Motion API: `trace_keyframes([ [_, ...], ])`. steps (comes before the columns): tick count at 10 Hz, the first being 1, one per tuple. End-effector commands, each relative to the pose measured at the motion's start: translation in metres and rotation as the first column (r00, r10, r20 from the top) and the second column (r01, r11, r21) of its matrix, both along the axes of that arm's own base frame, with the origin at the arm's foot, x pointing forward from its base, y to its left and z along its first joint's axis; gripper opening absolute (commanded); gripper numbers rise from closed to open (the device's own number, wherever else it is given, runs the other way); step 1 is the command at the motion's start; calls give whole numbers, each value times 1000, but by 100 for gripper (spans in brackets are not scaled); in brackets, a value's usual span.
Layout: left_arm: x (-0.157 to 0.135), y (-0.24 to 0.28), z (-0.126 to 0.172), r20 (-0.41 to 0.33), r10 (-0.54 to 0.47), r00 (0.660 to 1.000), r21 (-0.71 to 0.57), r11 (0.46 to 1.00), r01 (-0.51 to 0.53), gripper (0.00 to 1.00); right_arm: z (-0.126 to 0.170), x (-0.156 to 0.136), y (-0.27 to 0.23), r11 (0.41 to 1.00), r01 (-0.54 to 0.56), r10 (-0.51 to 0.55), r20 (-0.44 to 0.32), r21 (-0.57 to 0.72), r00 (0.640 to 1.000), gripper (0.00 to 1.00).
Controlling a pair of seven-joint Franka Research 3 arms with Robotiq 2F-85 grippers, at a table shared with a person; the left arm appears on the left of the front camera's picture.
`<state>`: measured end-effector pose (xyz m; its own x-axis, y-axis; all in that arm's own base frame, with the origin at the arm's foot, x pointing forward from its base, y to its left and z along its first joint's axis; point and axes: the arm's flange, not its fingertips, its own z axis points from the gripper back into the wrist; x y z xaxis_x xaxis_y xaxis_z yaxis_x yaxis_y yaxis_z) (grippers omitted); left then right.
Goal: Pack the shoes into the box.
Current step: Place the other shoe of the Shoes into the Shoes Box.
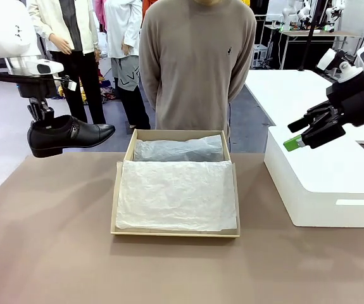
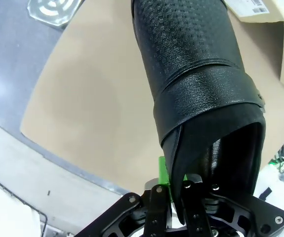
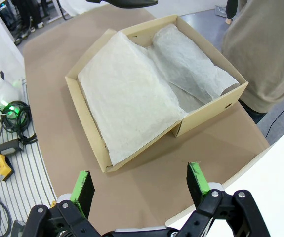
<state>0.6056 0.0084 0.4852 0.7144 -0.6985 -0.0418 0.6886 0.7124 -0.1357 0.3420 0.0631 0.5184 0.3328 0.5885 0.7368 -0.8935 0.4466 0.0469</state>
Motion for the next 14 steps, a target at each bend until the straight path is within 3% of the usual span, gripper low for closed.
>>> trace_keyframes([
  [1, -6, -5, 11, 40, 109, 993, -9, 994, -108, 0, -2, 4, 0, 999, -22, 21, 22, 28, 1000, 100],
  [2, -11, -12, 20, 51, 256, 965, 0, 967, -256, 0, -2, 4, 0, 999, -22, 21, 22, 28, 1000, 100],
  [5, -18, -56, 44, 101, 574, 813, 59, 812, -581, 0, -2, 4, 0, 999, -22, 21, 22, 28, 1000, 100],
  [6, -19, -72, 54, 106, 664, 740, 66, 738, -672, 0, -2, 4, 0, 999, -22, 21, 22, 28, 1000, 100],
  [7, -21, -88, 61, 151, 755, 638, 76, 635, -769, 0, -2, 4, 0, 999, -22, 21, 22, 28, 1000, 100],
  [8, -25, -109, 66, 122, 809, 575, 47, 574, -817, 0, -2, 4, 0, 999, -22, 21, 22, 28, 1000, 100],
  [11, -31, -146, 69, 183, 857, 481, 35, 483, -875, 0, -2, 4, 0, 999, -22, 21, 22, 28, 1000, 100],
  [12, -34, -148, 71, 178, 818, 546, 50, 547, -836, 0, -2, 4, 0, 999, -22, 21, 22, 28, 1000, 100],
  [13, -31, -148, 63, 141, 846, 513, 46, 512, -857, 0, -2, 4, 0, 999, -22, 21, 22, 28, 1000, 100],
  [14, -31, -148, 63, 141, 846, 513, 46, 512, -857, 0, -2, 4, 0, 999, -22, 21, 22, 28, 1000, 100],
])
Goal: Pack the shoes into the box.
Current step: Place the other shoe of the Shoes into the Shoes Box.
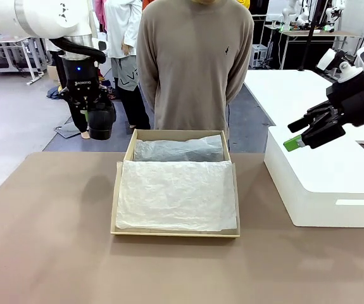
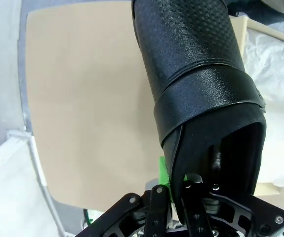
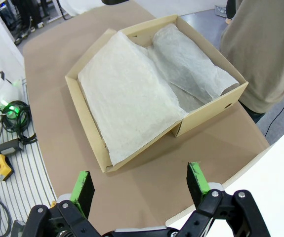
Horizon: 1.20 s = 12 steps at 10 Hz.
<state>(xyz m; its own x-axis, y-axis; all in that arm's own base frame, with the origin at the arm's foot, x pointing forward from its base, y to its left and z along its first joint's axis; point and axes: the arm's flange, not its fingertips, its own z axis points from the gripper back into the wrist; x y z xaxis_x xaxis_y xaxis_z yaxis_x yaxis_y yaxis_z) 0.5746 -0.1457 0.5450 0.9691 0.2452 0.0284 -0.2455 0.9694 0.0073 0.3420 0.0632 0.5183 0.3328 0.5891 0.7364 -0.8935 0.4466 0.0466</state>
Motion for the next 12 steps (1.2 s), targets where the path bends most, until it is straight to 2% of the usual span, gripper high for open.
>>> trace_keyframes([
  [1, 0, 6, 3, 2, 8, 1000, -11, 1000, -8, 0, -2, 4, 0, 999, -22, 21, 22, 28, 1000, 100],
  [5, 1, 3, -1, -3, 6, 1000, 0, 1000, -6, 0, -2, 4, 0, 999, -22, 21, 22, 28, 1000, 100],
  [7, -5, -39, 6, 11, 163, 987, -36, 986, -162, 0, -2, 4, 0, 999, -22, 21, 22, 28, 1000, 100],
  [8, -8, -55, 9, -8, 246, 969, -33, 969, -247, 0, -2, 4, 0, 999, -22, 21, 22, 28, 1000, 100],
  [10, -14, -97, 14, 7, 353, 936, 5, 936, -353, 0, -2, 4, 0, 999, -22, 21, 22, 28, 1000, 100],
  [12, -19, -136, 13, 7, 503, 864, -16, 864, -503, 0, -2, 4, 0, 999, -22, 21, 22, 28, 1000, 100],
])
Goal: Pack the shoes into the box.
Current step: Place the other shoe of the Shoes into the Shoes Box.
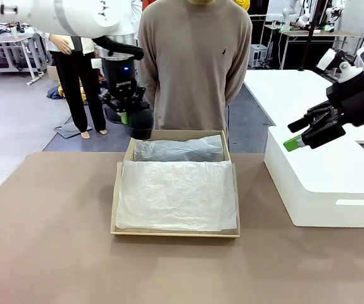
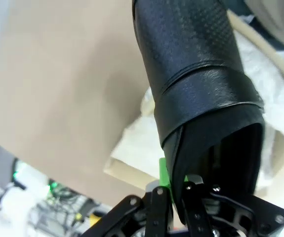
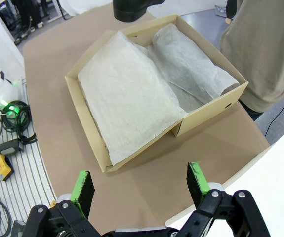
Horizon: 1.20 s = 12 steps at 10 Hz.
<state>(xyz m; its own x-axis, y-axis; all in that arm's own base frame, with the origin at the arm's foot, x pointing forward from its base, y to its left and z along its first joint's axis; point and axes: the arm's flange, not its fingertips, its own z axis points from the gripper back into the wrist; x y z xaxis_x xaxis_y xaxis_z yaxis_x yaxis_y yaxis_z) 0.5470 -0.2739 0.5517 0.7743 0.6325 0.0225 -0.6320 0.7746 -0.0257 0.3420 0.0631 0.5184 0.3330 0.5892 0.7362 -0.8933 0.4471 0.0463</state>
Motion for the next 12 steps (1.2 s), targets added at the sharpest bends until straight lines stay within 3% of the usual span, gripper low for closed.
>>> trace_keyframes([
  [1, 5, -23, 3, -5, 144, 990, 15, 989, -144, 0, -2, 4, 1, 999, -22, 22, 22, 29, 1000, 100],
  [4, 1, -50, -6, 57, 251, 966, -19, 968, -250, 0, -2, 4, 1, 999, -22, 22, 22, 29, 1000, 100],
  [6, -1, -48, -13, 13, 192, 981, -31, 981, -192, 0, -2, 4, 1, 999, -22, 22, 22, 29, 1000, 100],
  [11, 1, -52, -18, 17, 199, 980, -30, 980, -199, 0, -2, 4, 1, 999, -22, 22, 22, 29, 1000, 100],
  [12, -4, -68, -18, 34, 292, 956, -25, 956, -291, 0, -2, 4, 1, 999, -22, 22, 22, 29, 1000, 100],
])
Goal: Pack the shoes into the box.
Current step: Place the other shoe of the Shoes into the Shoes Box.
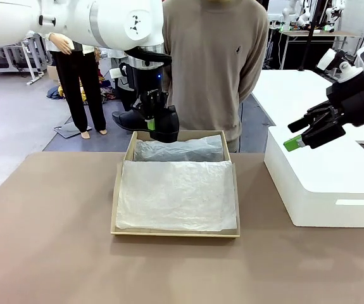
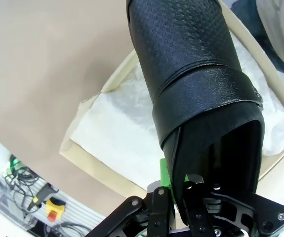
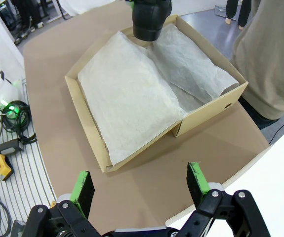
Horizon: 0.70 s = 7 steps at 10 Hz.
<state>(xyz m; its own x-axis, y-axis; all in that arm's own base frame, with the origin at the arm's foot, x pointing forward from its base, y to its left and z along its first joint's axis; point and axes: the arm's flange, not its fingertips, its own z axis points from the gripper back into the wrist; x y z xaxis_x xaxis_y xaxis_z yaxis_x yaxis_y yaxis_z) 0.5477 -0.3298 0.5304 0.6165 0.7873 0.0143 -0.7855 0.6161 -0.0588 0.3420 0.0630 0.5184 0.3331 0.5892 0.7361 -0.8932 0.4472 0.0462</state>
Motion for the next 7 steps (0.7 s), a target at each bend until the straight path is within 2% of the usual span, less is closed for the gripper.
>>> trace_keyframes([
  [1, -8, -28, 4, 8, 96, 995, -16, 995, -96, 0, -2, 4, 1, 999, -23, 22, 22, 29, 1000, 100],
  [4, -12, -70, 6, 27, 227, 974, 3, 974, -227, 0, -2, 4, 1, 999, -23, 22, 22, 29, 1000, 100],
  [7, -12, -107, -5, 48, 394, 918, 20, 919, -395, 0, -2, 4, 1, 999, -23, 22, 22, 29, 1000, 100],
])
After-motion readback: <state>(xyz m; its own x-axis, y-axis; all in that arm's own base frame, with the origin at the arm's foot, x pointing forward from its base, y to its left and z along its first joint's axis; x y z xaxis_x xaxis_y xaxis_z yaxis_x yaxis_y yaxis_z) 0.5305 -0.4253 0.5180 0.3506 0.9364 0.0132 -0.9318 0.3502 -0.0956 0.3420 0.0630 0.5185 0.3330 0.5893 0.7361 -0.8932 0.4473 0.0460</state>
